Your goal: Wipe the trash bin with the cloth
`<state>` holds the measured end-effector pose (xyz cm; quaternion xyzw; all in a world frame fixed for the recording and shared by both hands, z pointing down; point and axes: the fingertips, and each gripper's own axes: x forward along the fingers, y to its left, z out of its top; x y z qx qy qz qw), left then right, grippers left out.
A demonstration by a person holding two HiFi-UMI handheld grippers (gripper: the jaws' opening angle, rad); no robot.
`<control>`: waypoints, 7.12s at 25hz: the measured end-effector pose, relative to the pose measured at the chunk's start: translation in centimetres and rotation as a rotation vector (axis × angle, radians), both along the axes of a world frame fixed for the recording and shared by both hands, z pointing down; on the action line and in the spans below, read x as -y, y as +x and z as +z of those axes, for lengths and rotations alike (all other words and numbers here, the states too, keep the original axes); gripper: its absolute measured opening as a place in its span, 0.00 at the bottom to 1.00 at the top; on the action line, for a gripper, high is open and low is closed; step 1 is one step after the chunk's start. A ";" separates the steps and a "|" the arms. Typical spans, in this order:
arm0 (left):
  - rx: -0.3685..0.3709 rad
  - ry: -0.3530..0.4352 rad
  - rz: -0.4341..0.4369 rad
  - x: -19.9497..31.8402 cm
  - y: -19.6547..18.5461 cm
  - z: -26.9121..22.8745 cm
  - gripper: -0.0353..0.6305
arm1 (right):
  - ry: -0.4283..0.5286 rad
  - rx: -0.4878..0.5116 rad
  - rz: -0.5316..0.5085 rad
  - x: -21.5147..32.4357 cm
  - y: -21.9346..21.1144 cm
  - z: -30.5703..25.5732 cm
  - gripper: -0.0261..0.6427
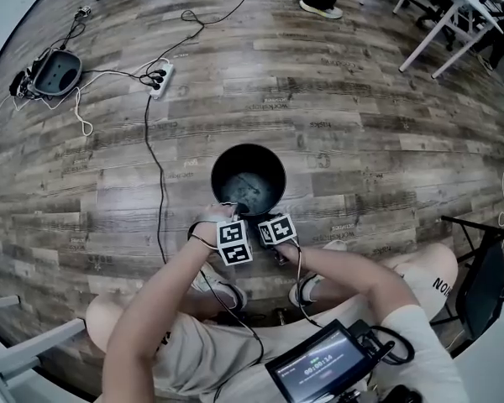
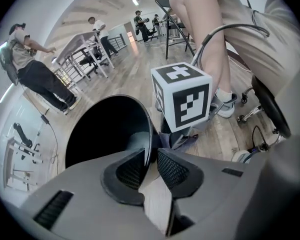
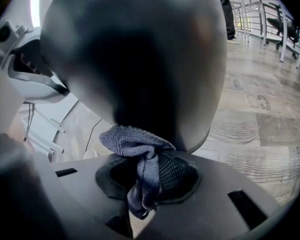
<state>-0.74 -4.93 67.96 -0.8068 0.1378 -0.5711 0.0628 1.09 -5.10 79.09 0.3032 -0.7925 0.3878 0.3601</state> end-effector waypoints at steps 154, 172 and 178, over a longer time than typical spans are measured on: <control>0.064 -0.042 0.010 0.0 -2.2 -0.6 0.27 | -0.065 0.113 -0.126 -4.0 1.3 -11.4 0.16; 0.267 0.113 0.136 1.7 -5.4 2.1 0.27 | 0.025 0.257 -0.055 -1.8 -0.7 -21.0 0.16; 0.265 0.067 0.083 1.8 -5.5 2.1 0.28 | 0.045 0.222 -0.063 -1.2 -0.2 -20.6 0.16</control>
